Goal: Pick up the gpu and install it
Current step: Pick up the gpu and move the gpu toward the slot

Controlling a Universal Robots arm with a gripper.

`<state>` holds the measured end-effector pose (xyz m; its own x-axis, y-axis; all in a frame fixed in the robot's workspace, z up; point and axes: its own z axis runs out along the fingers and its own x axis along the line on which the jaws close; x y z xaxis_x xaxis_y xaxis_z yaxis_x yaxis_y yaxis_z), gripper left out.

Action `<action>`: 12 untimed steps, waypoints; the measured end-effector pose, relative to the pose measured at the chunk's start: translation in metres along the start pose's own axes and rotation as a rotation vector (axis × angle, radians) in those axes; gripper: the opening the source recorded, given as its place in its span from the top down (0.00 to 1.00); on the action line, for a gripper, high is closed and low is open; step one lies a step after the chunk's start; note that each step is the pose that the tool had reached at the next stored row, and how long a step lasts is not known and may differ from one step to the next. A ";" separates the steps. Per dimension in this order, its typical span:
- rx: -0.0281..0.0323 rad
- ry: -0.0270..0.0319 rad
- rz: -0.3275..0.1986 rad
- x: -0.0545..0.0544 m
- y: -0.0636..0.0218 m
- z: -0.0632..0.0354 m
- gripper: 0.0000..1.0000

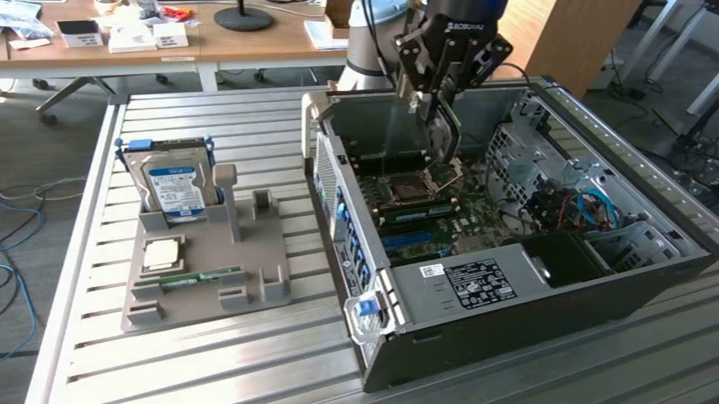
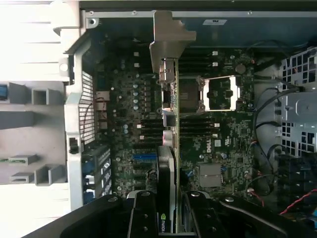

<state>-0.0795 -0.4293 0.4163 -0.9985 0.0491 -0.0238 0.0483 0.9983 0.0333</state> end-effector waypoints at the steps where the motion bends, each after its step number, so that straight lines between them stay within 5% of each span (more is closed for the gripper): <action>1: 0.0000 0.0000 0.000 -0.004 0.0002 0.0001 0.73; 12: -0.0006 0.0000 0.000 -0.041 0.0020 0.0011 0.73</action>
<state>-0.0389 -0.4293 0.4163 -0.9985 0.0491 -0.0238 0.0483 0.9983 0.0339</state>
